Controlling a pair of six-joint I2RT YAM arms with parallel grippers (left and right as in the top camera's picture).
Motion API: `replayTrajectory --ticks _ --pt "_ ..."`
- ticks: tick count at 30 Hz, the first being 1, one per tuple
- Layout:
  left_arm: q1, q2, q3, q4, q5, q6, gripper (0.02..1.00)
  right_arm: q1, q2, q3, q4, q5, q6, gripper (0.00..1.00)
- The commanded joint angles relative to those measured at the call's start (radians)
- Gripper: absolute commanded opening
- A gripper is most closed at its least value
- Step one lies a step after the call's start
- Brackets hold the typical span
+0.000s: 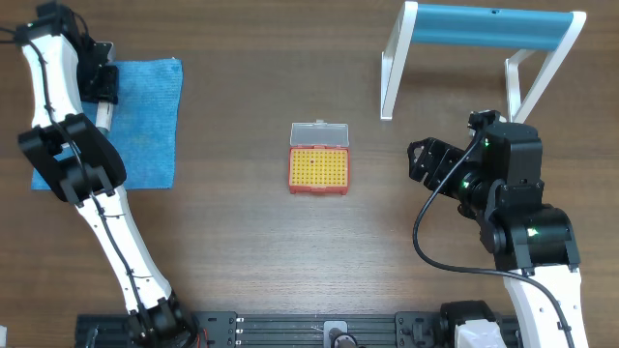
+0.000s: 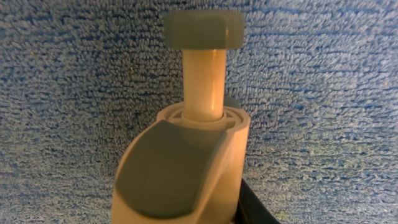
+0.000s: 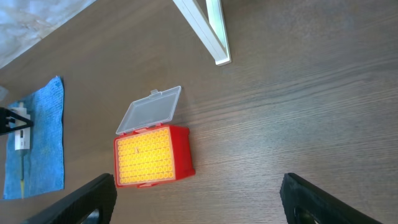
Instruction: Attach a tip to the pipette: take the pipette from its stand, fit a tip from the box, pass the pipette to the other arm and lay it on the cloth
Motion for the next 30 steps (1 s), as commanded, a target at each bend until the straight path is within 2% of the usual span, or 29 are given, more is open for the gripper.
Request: replayTrajectory --ticks 1,2,3,4,10,14,15,16,17,19,20,21,22,25,26,28,30 --pt "0.003 0.009 0.015 -0.002 0.018 -0.013 0.025 0.006 0.000 0.011 0.006 0.017 0.009 0.855" --pt "0.004 0.009 0.015 -0.004 0.018 -0.013 0.027 0.006 0.000 0.011 0.006 0.017 0.009 0.855" --pt "0.004 0.009 0.015 -0.009 0.018 -0.014 0.327 0.006 0.000 0.011 0.006 0.017 0.009 0.855" --pt "0.004 0.008 0.016 -0.021 0.018 -0.021 0.998 0.006 0.000 0.011 0.006 0.016 0.010 0.855" --pt "0.004 -0.083 0.023 -0.094 0.009 -0.100 0.998 0.006 -0.002 0.011 0.021 0.016 0.008 0.855" --pt "-0.002 -0.273 0.023 -0.128 0.010 -0.126 0.998 0.006 -0.004 0.011 0.063 0.016 0.008 0.855" --pt "-0.004 -0.309 0.023 -0.139 0.010 -0.126 0.996 0.006 -0.008 0.011 0.089 0.017 0.000 0.855" --pt "-0.008 -0.371 0.023 -0.163 0.011 -0.127 0.996 0.006 -0.018 0.011 0.128 0.026 -0.056 0.855" --pt "-0.011 -0.431 0.023 -0.187 0.013 -0.127 0.998 0.006 -0.030 0.011 0.140 0.071 -0.071 0.855" --pt "-0.011 -0.538 0.023 -0.235 0.061 -0.127 0.996 0.006 -0.069 0.011 0.139 0.247 -0.089 0.855" --pt "-0.011 -0.594 0.023 -0.271 0.092 -0.128 0.996 0.006 -0.104 0.011 0.139 0.298 -0.151 0.847" --pt "-0.011 -0.673 0.023 -0.327 0.125 -0.133 0.996 0.006 -0.160 0.011 0.135 0.331 -0.248 0.976" --pt "-0.011 -0.756 0.023 -0.384 0.156 -0.168 0.998 0.006 -0.227 0.010 0.125 0.338 -0.311 1.000" --pt "-0.017 -0.929 -0.006 -0.386 0.195 -0.213 0.998 0.006 -0.396 0.007 0.080 0.337 -0.393 0.996" --pt "-0.024 -1.012 -0.027 -0.386 0.196 -0.246 0.998 0.006 -0.478 -0.007 0.031 0.337 -0.395 0.996" --pt "-0.023 -1.181 -0.107 -0.386 0.272 -0.257 0.998 0.006 -0.607 -0.050 -0.074 0.302 -0.409 0.996" --pt "-0.023 -1.350 -0.237 -0.386 0.288 -0.257 0.996 0.006 -0.716 -0.097 -0.137 0.293 -0.409 0.996"
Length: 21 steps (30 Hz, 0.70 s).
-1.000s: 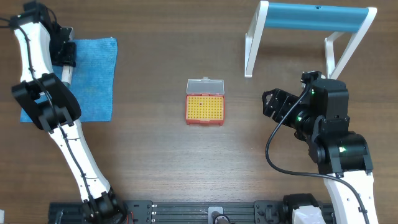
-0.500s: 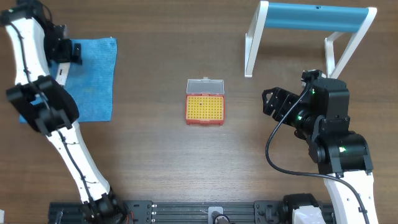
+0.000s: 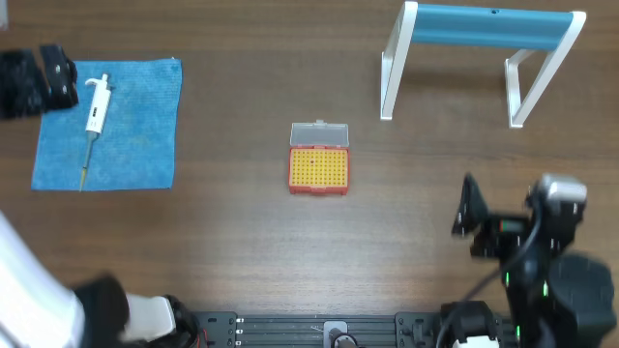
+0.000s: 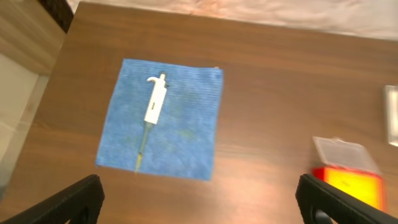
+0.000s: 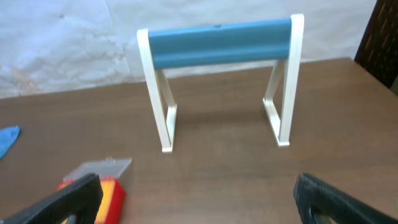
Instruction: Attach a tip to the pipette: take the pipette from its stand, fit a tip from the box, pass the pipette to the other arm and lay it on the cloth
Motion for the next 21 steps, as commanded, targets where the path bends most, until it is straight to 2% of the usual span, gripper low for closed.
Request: replayTrajectory --ticks 1,7,9,10,11,21 --pt "-0.003 -0.356 -0.263 -0.008 0.090 -0.036 0.998 0.005 -0.173 -0.087 -0.084 -0.017 -0.040 0.996" --pt "-0.003 -0.917 -0.826 -0.007 0.091 -0.036 0.996 0.005 -0.255 -0.102 -0.267 -0.016 -0.027 0.991" --pt "-0.003 -1.107 -0.990 0.003 0.090 -0.036 0.996 0.005 -0.255 -0.103 -0.273 -0.010 0.095 0.989" --pt "-0.003 -1.165 -1.033 0.024 0.091 -0.036 0.996 0.005 -0.255 -0.103 -0.272 -0.010 0.236 0.989" --pt "-0.002 -1.194 -1.048 0.035 0.090 -0.036 0.996 0.005 -0.255 -0.103 -0.273 -0.010 0.314 0.989" --pt "-0.003 -1.210 -1.051 0.049 0.090 -0.036 0.996 0.005 -0.255 -0.103 -0.273 -0.010 0.324 0.987"
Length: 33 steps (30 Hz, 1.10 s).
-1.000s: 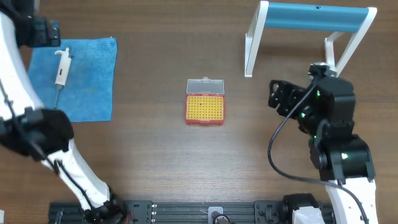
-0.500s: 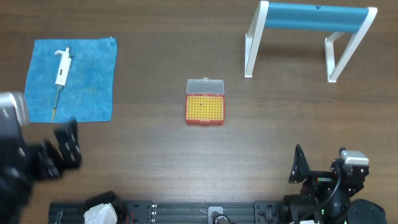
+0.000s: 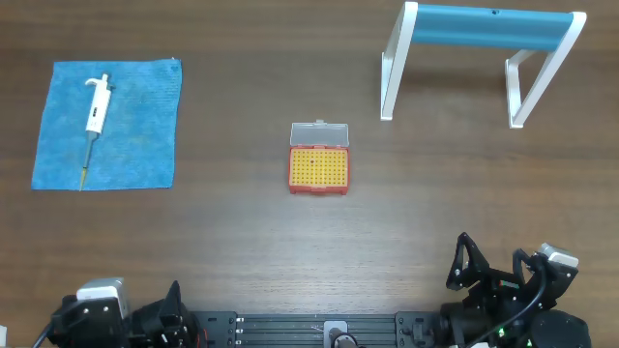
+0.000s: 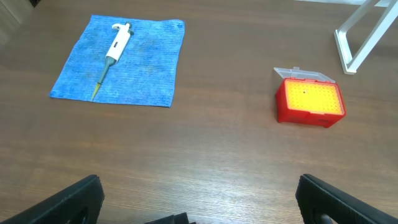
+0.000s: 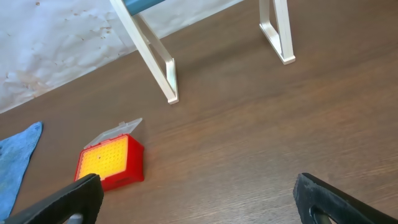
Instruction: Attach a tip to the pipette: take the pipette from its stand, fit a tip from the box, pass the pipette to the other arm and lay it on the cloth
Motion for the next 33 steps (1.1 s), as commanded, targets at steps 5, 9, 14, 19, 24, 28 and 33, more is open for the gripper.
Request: replayTrajectory --ticks 5,9,14,19,24,28,33 --pt "-0.345 -0.052 -0.185 0.483 -0.044 0.002 0.996 0.005 -0.005 -0.005 0.002 0.002 0.023 0.989" --pt "-0.438 -0.137 -0.798 1.365 -0.035 0.002 0.998 0.005 -0.005 -0.005 0.002 0.002 0.023 0.989" --pt "-0.397 -0.350 -1.357 1.896 -0.103 -0.290 0.996 0.005 -0.005 -0.005 0.002 0.002 0.023 0.989" --pt "-0.398 -0.351 -1.362 1.615 -0.174 -0.274 0.996 0.005 -0.005 -0.005 0.002 0.002 0.023 0.989" --pt "-0.397 -0.350 -1.362 1.573 -0.174 -0.274 0.998 0.005 -0.005 -0.005 0.002 0.002 0.023 0.989" --pt "-0.397 -0.350 -1.362 1.573 -0.174 -0.274 0.998 0.005 -0.005 -0.005 0.002 0.002 0.023 0.989" --pt "-0.397 -0.350 -1.362 1.573 -0.174 -0.274 0.998 0.005 -0.005 -0.005 0.002 0.002 0.023 0.989"
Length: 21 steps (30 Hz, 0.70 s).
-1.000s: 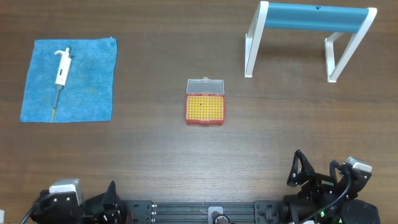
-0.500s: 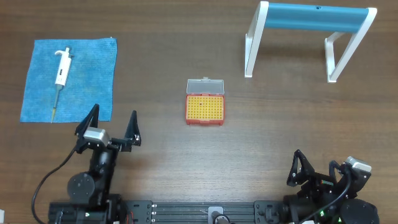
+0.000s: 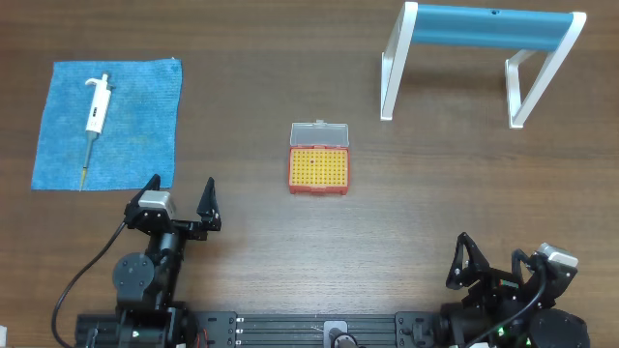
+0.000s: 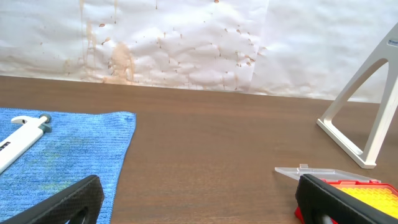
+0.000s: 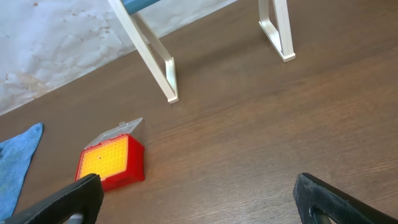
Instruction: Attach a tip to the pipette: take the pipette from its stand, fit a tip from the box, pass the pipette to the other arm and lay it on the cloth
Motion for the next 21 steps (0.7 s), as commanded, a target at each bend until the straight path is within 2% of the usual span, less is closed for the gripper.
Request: replayTrajectory --ticks 1,3,4,5,6,7,8,10,12,13,14,18,21 --pt "0.005 -0.007 -0.001 -0.010 -0.015 -0.013 0.996 0.005 -0.004 0.002 0.002 0.002 0.008 0.989" --pt "0.005 -0.007 -0.001 -0.010 -0.015 -0.013 0.998 0.005 -0.004 0.000 -0.005 0.030 -0.027 0.989" --pt "0.005 -0.007 -0.001 -0.010 -0.015 -0.013 0.996 0.004 -0.005 -0.035 0.086 0.119 -0.040 0.989" --pt "0.005 -0.007 -0.001 -0.010 -0.015 -0.013 0.998 0.004 -0.006 -0.094 0.222 0.136 -0.154 0.989" --pt "0.005 -0.007 -0.001 -0.010 -0.015 -0.013 0.996 0.004 -0.008 -0.208 0.467 0.132 -0.301 0.989" --pt "0.005 -0.007 -0.001 -0.010 -0.015 -0.013 0.996 0.003 -0.008 -0.373 0.796 0.129 -0.373 0.989" --pt "0.005 -0.007 -0.001 -0.010 -0.015 -0.013 0.996 -0.012 -0.008 -0.515 1.048 0.115 -0.376 0.989" --pt "0.005 -0.007 -0.001 -0.010 -0.015 -0.013 0.998 -0.071 -0.050 -0.695 1.273 0.002 -0.376 0.989" --pt "0.005 -0.007 -0.001 -0.010 -0.015 -0.013 0.998 -0.139 -0.120 -0.799 1.300 -0.101 -0.383 0.989" --pt "0.005 -0.007 -0.001 -0.010 -0.015 -0.013 0.996 -0.147 -0.126 -0.822 1.290 -0.115 -0.433 0.989" --pt "0.005 -0.007 -0.001 -0.010 -0.015 -0.013 0.996 -0.147 -0.125 -0.844 1.286 -0.115 -0.466 0.989" --pt "0.005 -0.007 -0.001 -0.010 -0.015 -0.013 0.998 -0.147 -0.125 -0.842 1.105 -0.110 -0.465 0.989" --pt "0.005 -0.007 -0.001 -0.010 -0.015 -0.013 0.998 -0.147 -0.125 -0.842 1.105 -0.108 -0.465 0.989"
